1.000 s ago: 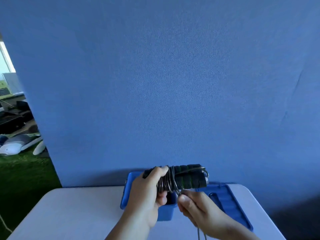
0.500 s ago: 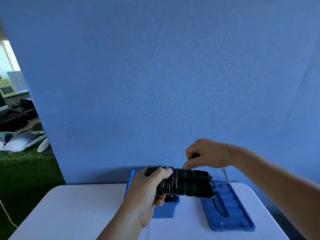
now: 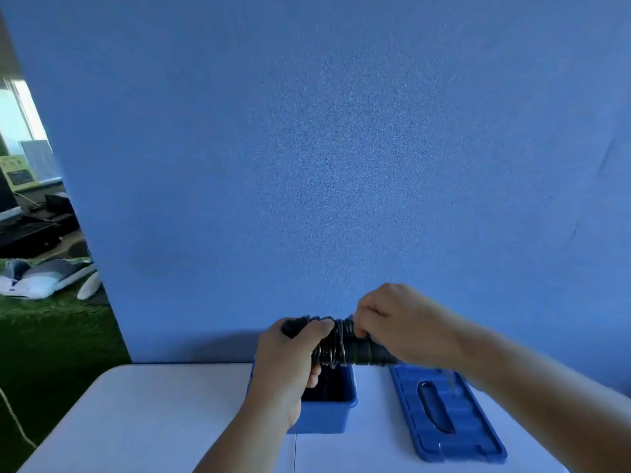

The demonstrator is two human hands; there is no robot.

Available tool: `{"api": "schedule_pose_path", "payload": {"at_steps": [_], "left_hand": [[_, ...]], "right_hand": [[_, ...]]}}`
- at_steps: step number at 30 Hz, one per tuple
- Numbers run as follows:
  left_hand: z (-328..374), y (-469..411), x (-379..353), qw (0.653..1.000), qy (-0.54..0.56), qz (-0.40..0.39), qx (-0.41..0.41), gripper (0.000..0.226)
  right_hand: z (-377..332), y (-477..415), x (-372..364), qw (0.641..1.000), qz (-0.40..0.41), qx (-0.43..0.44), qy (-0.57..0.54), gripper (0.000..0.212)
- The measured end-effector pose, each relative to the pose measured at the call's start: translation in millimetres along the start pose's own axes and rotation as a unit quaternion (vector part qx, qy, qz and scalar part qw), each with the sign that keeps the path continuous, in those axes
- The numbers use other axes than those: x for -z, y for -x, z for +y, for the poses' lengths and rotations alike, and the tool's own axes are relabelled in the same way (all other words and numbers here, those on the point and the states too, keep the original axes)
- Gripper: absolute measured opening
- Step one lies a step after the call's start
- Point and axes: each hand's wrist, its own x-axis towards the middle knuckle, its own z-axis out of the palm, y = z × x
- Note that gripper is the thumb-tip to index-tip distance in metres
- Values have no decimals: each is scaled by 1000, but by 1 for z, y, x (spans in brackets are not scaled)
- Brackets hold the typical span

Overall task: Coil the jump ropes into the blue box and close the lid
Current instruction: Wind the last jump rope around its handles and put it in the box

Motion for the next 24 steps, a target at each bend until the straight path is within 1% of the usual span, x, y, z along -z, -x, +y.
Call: {"api": "schedule_pose_path", "payload": {"at_steps": [2,4,7,9,11,14,16,18,21,22,24], "left_hand": [[0,-2,-2,1000,10,13,-3,20],[-1,-3,-4,999,16,27,-9,21],[-2,0,-9,998,28,50,-20,20],[-3,5,-12,997,43,61,-22,18],[-4,11,-16,995,65,68,-18,16],[-4,17,-21,992,101,78,-1,17],[-4,20,-23,989,127,74,21,17],[-3,22,-23,986,150,58,50,16],[-1,24,-19,987,142,5,74,15],[-1,24,-18,989,128,-20,78,15],[0,24,-13,991,89,-63,82,15]], "right_hand": [[0,8,-16,999,22,8,-38,29],[1,16,-34,994,54,14,-98,30],[7,27,-60,972,95,5,-214,29],[11,34,-74,952,109,-1,-288,30],[15,41,-86,931,114,-15,-348,37],[22,45,-97,891,103,-54,-438,46],[30,46,-101,863,86,-60,-494,49],[38,45,-104,835,71,-47,-544,41],[49,42,-102,799,45,14,-600,21],[55,40,-101,793,31,34,-608,28],[66,39,-99,777,4,53,-627,64]]}}
